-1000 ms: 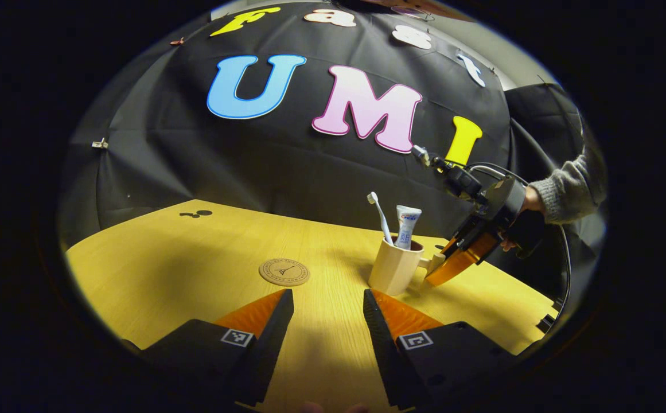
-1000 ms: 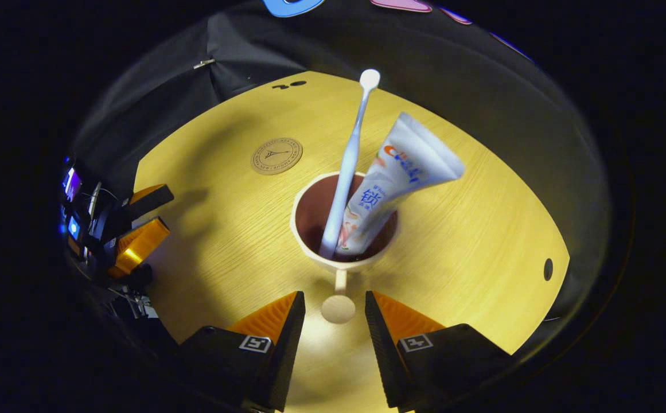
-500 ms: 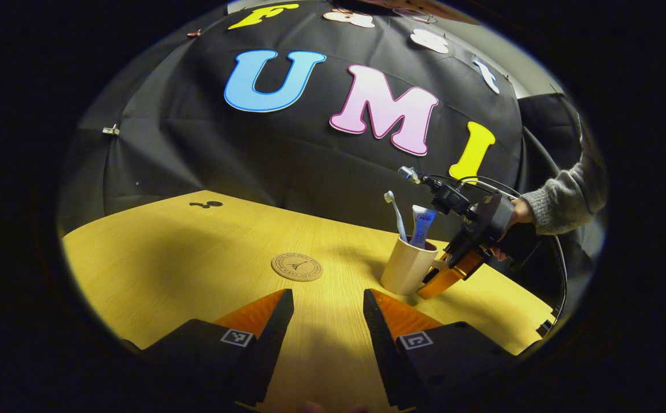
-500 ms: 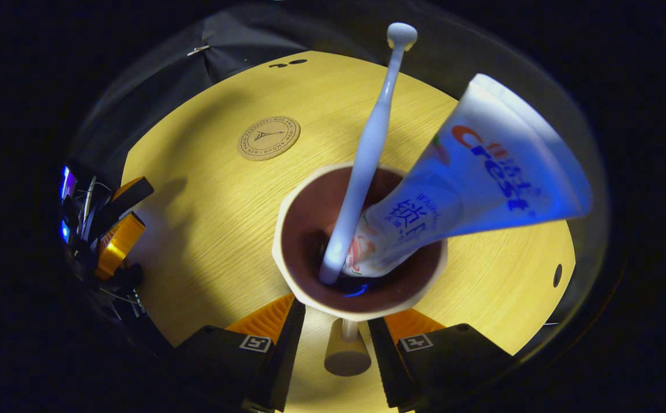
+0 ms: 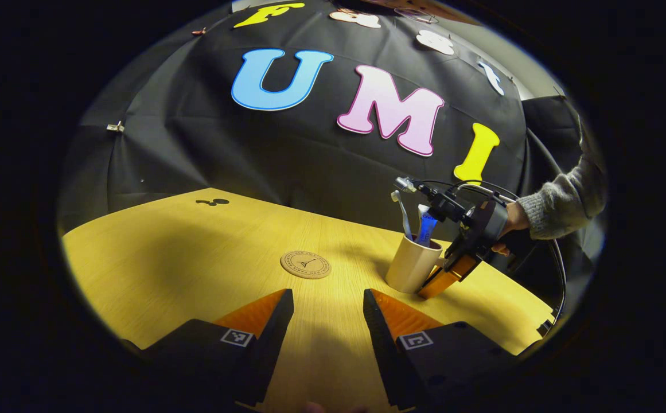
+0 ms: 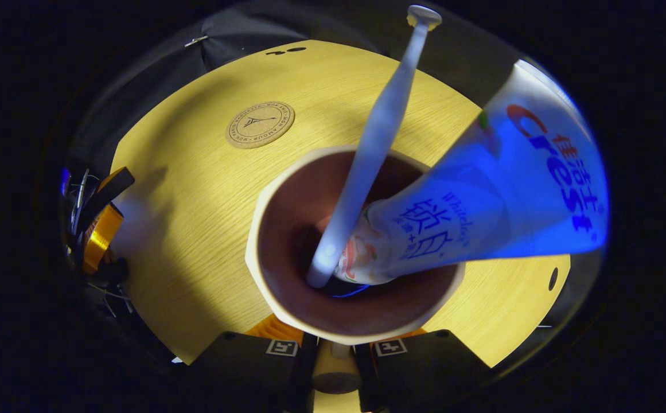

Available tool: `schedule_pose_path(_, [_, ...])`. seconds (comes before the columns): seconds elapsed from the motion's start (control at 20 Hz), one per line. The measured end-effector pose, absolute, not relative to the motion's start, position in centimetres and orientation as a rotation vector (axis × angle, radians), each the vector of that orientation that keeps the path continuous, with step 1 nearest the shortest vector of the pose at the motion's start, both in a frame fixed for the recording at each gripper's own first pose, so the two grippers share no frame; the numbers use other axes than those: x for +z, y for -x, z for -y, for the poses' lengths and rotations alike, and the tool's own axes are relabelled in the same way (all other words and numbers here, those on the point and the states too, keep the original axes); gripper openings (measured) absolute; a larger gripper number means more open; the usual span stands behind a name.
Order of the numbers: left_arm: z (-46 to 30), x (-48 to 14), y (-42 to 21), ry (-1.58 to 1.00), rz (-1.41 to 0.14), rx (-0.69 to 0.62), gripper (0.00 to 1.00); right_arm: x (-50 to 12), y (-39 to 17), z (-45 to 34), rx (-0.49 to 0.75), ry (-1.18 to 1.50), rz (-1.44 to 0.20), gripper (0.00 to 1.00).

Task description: Put the toothbrush and toothpaste on the desktop into the cup, then pick up the cup and place it on the coaster on the desktop.

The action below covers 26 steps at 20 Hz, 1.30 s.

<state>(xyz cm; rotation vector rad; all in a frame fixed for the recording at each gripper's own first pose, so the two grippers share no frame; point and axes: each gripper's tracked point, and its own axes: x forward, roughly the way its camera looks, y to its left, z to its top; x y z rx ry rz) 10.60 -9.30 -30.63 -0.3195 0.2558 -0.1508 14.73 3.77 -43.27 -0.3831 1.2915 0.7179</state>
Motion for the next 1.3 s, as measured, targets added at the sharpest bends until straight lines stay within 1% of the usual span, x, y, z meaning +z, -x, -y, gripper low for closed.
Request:
schedule_pose_path(0.15, [9.1,-30.5,-10.3,0.321,-0.253,-0.150,0.77,-42.9,-13.9,-4.6,0.748,0.374,-1.293,0.28])
schedule_pose_path(0.35, [8.5,-30.1,-9.8,0.313,-0.250,-0.152,0.77,-41.1,-14.5,-6.6,0.757,0.352,-1.259,0.27])
schedule_pose_path(0.4, [8.2,-29.9,-9.6,0.309,-0.249,-0.151,0.77,-40.4,-14.8,-7.3,0.762,0.346,-1.252,0.32])
schedule_pose_path(0.45, [7.9,-29.7,-9.5,0.305,-0.246,-0.150,0.77,-39.8,-15.2,-8.2,0.771,0.345,-1.239,0.27])
schedule_pose_path(0.55, [7.2,-29.5,-9.1,0.293,-0.241,-0.145,0.77,-38.7,-16.2,-10.0,0.787,0.340,-1.215,0.27])
schedule_pose_path(0.6, [6.8,-29.4,-8.9,0.286,-0.240,-0.139,0.77,-38.3,-16.8,-11.0,0.796,0.340,-1.204,0.32])
schedule_pose_path(0.65, [6.3,-29.4,-8.7,0.280,-0.240,-0.134,0.77,-38.1,-17.2,-11.8,0.804,0.345,-1.194,0.27])
schedule_pose_path(0.75, [5.4,-29.3,-8.3,0.273,-0.237,-0.122,0.77,-37.7,-18.0,-13.2,0.820,0.361,-1.185,0.27])
schedule_pose_path(1.3, [0.7,-30.3,-7.4,0.263,-0.235,-0.060,0.77,-39.5,-20.1,-20.3,0.903,0.460,-1.204,0.27])
